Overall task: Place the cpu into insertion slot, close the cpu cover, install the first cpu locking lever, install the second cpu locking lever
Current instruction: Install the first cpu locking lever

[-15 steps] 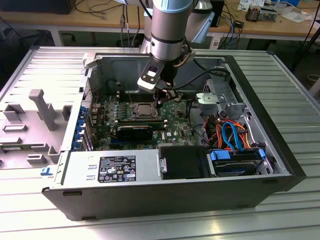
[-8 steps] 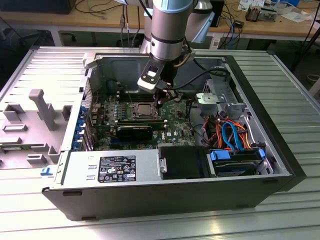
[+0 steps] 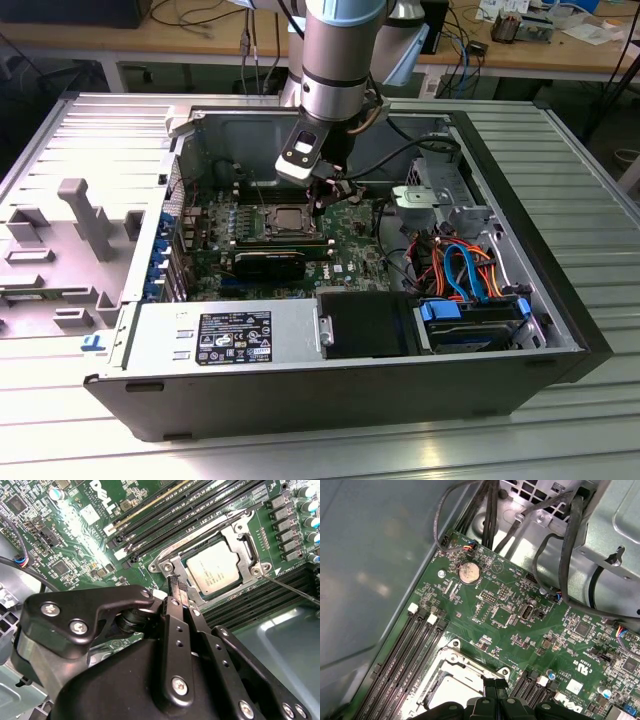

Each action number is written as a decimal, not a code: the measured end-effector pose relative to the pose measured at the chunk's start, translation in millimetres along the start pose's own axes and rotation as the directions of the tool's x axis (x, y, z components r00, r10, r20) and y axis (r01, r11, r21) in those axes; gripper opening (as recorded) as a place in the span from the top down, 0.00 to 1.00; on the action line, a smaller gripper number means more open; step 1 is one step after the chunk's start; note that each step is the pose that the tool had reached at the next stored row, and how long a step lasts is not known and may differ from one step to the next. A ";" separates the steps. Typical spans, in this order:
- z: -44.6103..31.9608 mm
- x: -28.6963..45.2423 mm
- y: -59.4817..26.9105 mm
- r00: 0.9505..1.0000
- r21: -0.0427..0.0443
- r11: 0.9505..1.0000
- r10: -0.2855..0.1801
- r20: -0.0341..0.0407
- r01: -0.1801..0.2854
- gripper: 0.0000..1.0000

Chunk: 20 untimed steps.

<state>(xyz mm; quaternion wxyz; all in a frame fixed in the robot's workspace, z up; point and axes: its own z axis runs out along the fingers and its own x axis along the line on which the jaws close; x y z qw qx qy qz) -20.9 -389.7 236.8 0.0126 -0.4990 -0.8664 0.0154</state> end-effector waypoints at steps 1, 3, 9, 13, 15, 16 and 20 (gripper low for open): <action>0.0 0.0 0.0 1.000 0.000 1.000 -0.001 0.000 0.001 0.89; 0.0 0.0 0.0 1.000 0.000 1.000 -0.003 0.000 0.003 0.89; 0.0 0.0 0.0 1.000 0.000 1.000 -0.010 0.000 0.010 0.89; 0.0 0.0 0.0 1.000 0.000 1.000 -0.015 0.001 0.015 0.89; 0.0 0.0 0.0 1.000 0.000 1.000 -0.018 0.001 0.018 0.89; 0.0 0.0 0.0 1.000 0.000 1.000 -0.018 0.001 0.018 0.89; 0.0 0.0 0.0 1.000 0.000 1.000 -0.023 0.001 0.023 0.89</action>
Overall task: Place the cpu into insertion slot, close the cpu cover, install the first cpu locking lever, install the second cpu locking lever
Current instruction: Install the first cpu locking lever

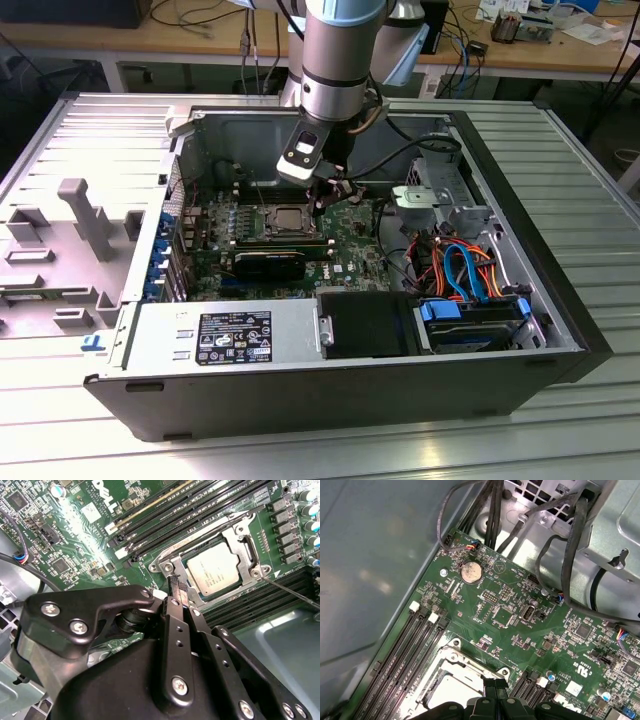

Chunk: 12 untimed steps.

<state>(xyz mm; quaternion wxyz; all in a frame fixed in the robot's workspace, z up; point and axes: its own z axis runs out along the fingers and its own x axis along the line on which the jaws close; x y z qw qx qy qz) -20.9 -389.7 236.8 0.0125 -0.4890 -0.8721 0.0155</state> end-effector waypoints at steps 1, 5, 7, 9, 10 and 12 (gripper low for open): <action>0.0 0.0 0.0 1.000 0.000 1.000 -0.001 0.000 0.001 0.89; 0.0 0.0 0.0 1.000 0.000 1.000 -0.004 0.000 0.004 0.89; 0.0 0.0 0.0 1.000 0.000 1.000 -0.006 0.000 0.006 0.89; 0.0 0.0 0.0 1.000 0.000 1.000 -0.008 0.000 0.008 0.89; 0.0 0.0 0.0 1.000 0.000 1.000 -0.009 0.000 0.009 0.89; 0.0 0.0 0.0 1.000 0.000 1.000 -0.010 0.000 0.010 0.89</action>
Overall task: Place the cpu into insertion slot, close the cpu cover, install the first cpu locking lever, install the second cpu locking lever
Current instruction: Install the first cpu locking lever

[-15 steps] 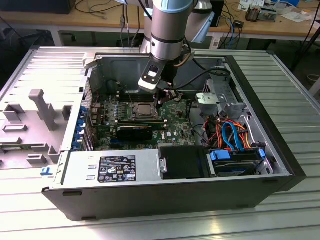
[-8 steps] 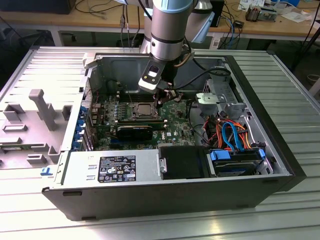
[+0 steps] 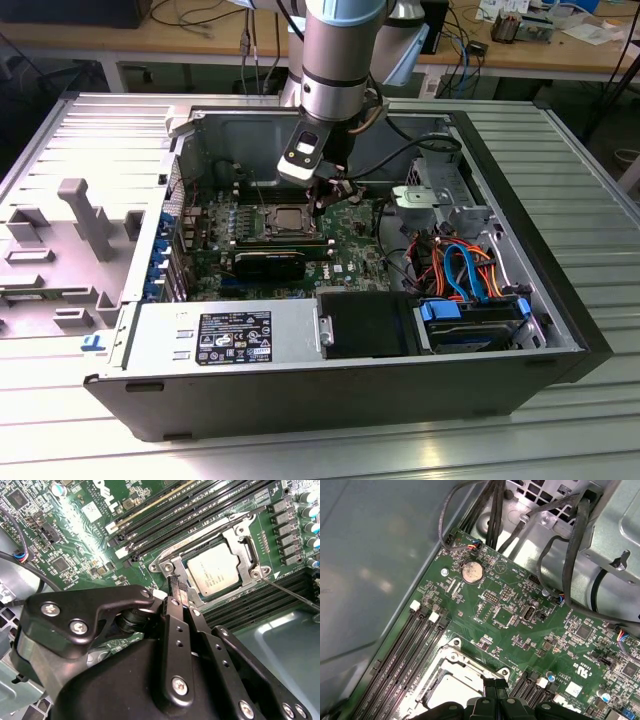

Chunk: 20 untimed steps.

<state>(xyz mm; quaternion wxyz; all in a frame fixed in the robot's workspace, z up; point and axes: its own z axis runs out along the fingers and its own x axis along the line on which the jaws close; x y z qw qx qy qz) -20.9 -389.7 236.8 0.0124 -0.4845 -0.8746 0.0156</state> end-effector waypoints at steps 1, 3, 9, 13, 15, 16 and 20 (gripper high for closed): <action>0.0 0.0 0.0 1.000 0.000 1.000 -0.001 0.000 0.001 0.89; 0.0 0.0 0.0 1.000 0.000 1.000 -0.003 0.000 0.003 0.89; 0.0 0.0 0.0 1.000 0.000 1.000 -0.010 0.000 0.010 0.89; 0.0 0.0 0.0 1.000 0.000 1.000 -0.014 0.001 0.014 0.89; 0.0 0.0 0.0 1.000 0.000 1.000 -0.015 0.001 0.015 0.89; 0.0 0.0 0.0 1.000 0.000 1.000 -0.016 0.001 0.016 0.89; 0.0 0.0 0.0 1.000 0.000 1.000 -0.020 0.001 0.020 0.89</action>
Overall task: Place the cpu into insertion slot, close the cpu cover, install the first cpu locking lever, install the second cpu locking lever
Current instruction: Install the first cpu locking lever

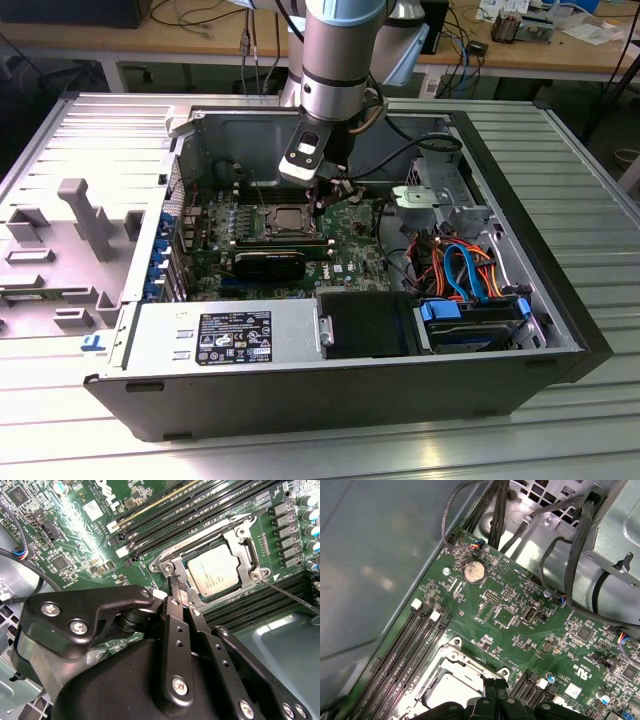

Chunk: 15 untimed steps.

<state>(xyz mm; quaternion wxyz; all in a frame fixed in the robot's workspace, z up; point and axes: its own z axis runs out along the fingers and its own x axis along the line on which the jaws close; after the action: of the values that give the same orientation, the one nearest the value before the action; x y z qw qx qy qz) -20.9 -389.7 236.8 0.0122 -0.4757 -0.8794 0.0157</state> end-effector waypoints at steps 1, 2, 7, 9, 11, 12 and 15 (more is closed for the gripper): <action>0.0 0.0 0.0 1.000 0.000 1.000 -0.001 0.000 0.001 0.89; 0.0 0.0 0.0 1.000 0.000 1.000 -0.002 0.000 0.002 0.89; 0.0 0.0 0.0 1.000 0.000 1.000 -0.008 0.000 0.008 0.89; 0.0 0.0 0.0 1.000 0.000 1.000 -0.009 0.000 0.009 0.89; 0.0 0.0 0.0 1.000 0.000 1.000 -0.011 0.000 0.011 0.89; 0.0 0.0 0.0 1.000 0.000 1.000 -0.012 0.000 0.012 0.89; 0.0 0.0 0.0 1.000 0.000 1.000 -0.015 0.001 0.015 0.89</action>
<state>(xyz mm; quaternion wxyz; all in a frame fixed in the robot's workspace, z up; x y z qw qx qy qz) -20.9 -389.7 236.8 0.0121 -0.4691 -0.8829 0.0158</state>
